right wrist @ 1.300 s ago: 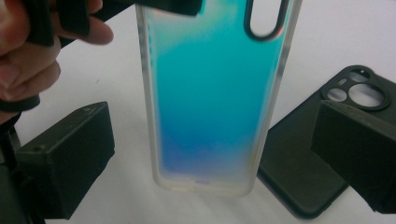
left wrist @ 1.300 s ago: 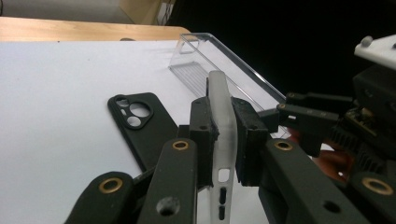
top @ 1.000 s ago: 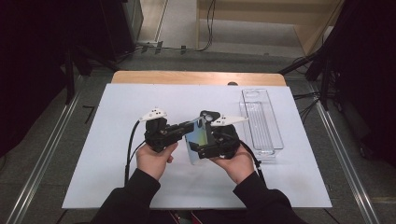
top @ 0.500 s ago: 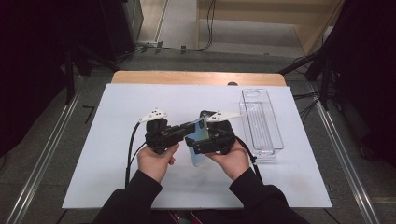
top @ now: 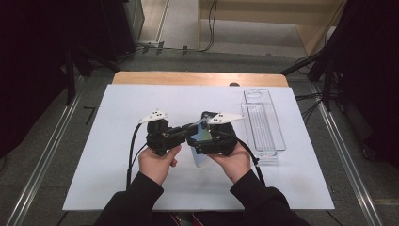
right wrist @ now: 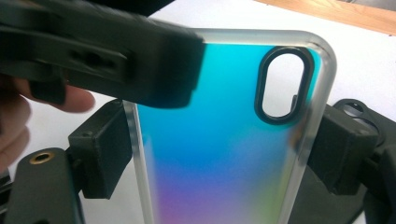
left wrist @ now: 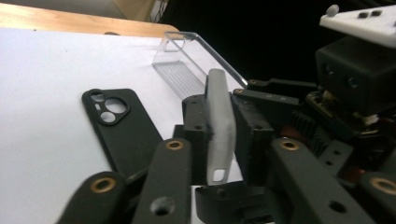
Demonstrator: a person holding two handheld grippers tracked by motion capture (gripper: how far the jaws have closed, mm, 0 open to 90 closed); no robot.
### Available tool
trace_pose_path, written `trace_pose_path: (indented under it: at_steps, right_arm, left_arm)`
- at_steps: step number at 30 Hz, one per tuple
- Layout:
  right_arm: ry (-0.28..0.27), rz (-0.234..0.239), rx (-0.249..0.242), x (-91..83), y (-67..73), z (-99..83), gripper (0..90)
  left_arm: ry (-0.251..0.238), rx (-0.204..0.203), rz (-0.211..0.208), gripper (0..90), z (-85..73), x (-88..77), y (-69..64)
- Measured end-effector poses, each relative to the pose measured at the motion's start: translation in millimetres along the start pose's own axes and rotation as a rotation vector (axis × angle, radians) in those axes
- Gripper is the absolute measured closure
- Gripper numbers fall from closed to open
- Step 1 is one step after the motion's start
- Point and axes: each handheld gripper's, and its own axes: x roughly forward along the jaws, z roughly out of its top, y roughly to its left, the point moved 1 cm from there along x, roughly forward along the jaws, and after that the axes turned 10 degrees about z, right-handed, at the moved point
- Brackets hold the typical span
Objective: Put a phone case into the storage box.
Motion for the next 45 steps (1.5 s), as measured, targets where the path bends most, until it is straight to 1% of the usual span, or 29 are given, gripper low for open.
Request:
trace_pose_path:
  at_steps: [1, 3, 5, 7, 11, 14, 16, 18, 22, 23, 24, 25, 26, 28, 29, 31, 33, 34, 35, 36, 37, 39, 40, 42, 45]
  right_arm:
    - [0.0, 0.0, 0.0, 0.0, 0.0, 0.0, 15.4]
    - [0.004, 0.001, 0.002, -0.2, -1.4, -0.4, 15.4]
    - [0.001, -0.007, 0.008, -1.6, -4.6, -0.9, 15.4]
    - [0.0, -0.009, 0.01, -2.2, -5.9, -0.9, 15.4]
    - [0.0, -0.02, 0.021, -5.2, -11.0, -1.4, 15.5]
    - [-0.006, -0.028, 0.029, -7.7, -14.8, -1.5, 15.5]
    - [-0.01, -0.037, 0.029, -10.1, -18.3, -1.6, 15.5]
    - [-0.01, -0.04, 0.033, -10.8, -19.3, -1.7, 15.5]
    - [-0.013, -0.052, 0.034, -13.7, -23.6, -2.0, 15.5]
    - [-0.01, -0.053, 0.036, -14.6, -24.5, -2.0, 15.5]
    - [-0.012, -0.055, 0.039, -15.2, -25.5, -2.1, 15.5]
    - [-0.01, -0.052, 0.044, -16.3, -27.5, -2.7, 15.5]
    - [-0.01, -0.052, 0.044, -16.3, -27.5, -2.7, 15.5]
    - [-0.009, -0.045, 0.046, -18.7, -30.2, -2.7, 15.5]
    - [-0.009, -0.045, 0.046, -18.7, -30.2, -2.7, 15.5]
    - [-0.01, -0.042, 0.048, -20.3, -31.2, -2.4, 15.5]
    - [-0.017, -0.038, 0.045, -22.1, -32.1, -2.0, 15.5]
    - [-0.022, -0.035, 0.041, -23.6, -32.4, -1.8, 15.5]
    - [-0.026, -0.032, 0.039, -25.0, -32.3, -1.4, 15.5]
    - [-0.031, -0.029, 0.027, -26.1, -32.7, -1.0, 15.5]
    - [-0.036, -0.012, 0.026, -28.2, -33.7, 0.0, 15.5]
    - [-0.036, -0.005, 0.027, -29.3, -34.3, 0.4, 15.5]
    - [-0.038, 0.007, 0.027, -31.2, -36.0, 1.1, 15.5]
    - [-0.037, 0.009, 0.023, -32.4, -36.9, 1.4, 15.5]
    - [-0.039, 0.032, 0.019, -35.4, -39.0, 2.6, 15.5]
  left_arm:
    - [0.0, 0.0, 0.0, 71.4, 0.0, 0.0, 0.0]
    - [-0.005, 0.01, 0.005, 71.0, 1.7, -2.4, -1.5]
    - [-0.007, 0.006, 0.004, 64.3, 3.5, -4.4, -2.5]
    - [-0.008, 0.0, 0.008, 63.7, 4.9, -6.3, -2.6]
    - [0.0, -0.009, 0.015, 56.9, 6.8, -9.4, 0.0]
    - [0.005, -0.019, 0.01, 51.6, 7.9, -12.4, 2.8]
    - [0.014, -0.022, 0.001, 48.3, 8.3, -13.6, 5.1]
    - [0.039, -0.029, 0.003, 48.3, 8.0, -14.5, 6.3]
    - [0.061, -0.037, -0.003, 45.7, 7.8, -16.9, 7.4]
    - [0.065, -0.028, -0.003, 45.7, 7.6, -17.8, 8.0]
    - [0.074, -0.029, -0.006, 44.9, 7.2, -18.2, 8.3]
    - [0.086, -0.033, -0.013, 41.9, 6.7, -17.8, 9.3]
    - [0.107, -0.026, -0.027, 41.9, 5.8, -17.3, 11.0]
    - [0.141, -0.016, -0.032, 38.8, 3.0, -16.0, 14.0]
    - [0.158, -0.018, -0.037, 38.8, 1.8, -15.3, 15.8]
    - [0.169, -0.011, -0.04, 37.4, -0.9, -14.6, 19.3]
    - [0.194, -0.005, -0.05, 35.6, -3.0, -14.0, 22.0]
    - [0.201, 0.01, -0.051, 35.6, -4.2, -14.5, 23.4]
    - [0.208, 0.021, -0.061, 35.6, -5.8, -14.6, 24.7]
    - [0.228, 0.023, -0.08, 35.2, -7.5, -14.2, 26.5]
    - [0.259, 0.027, -0.091, 33.2, -9.2, -13.6, 28.3]
    - [0.283, 0.05, -0.087, 33.2, -13.6, -13.8, 31.4]
    - [0.292, 0.055, -0.091, 33.2, -15.5, -13.8, 33.0]
    - [0.305, 0.06, -0.099, 33.1, -18.4, -14.1, 36.2]
    - [0.334, 0.08, -0.112, 33.0, -21.0, -14.5, 40.1]
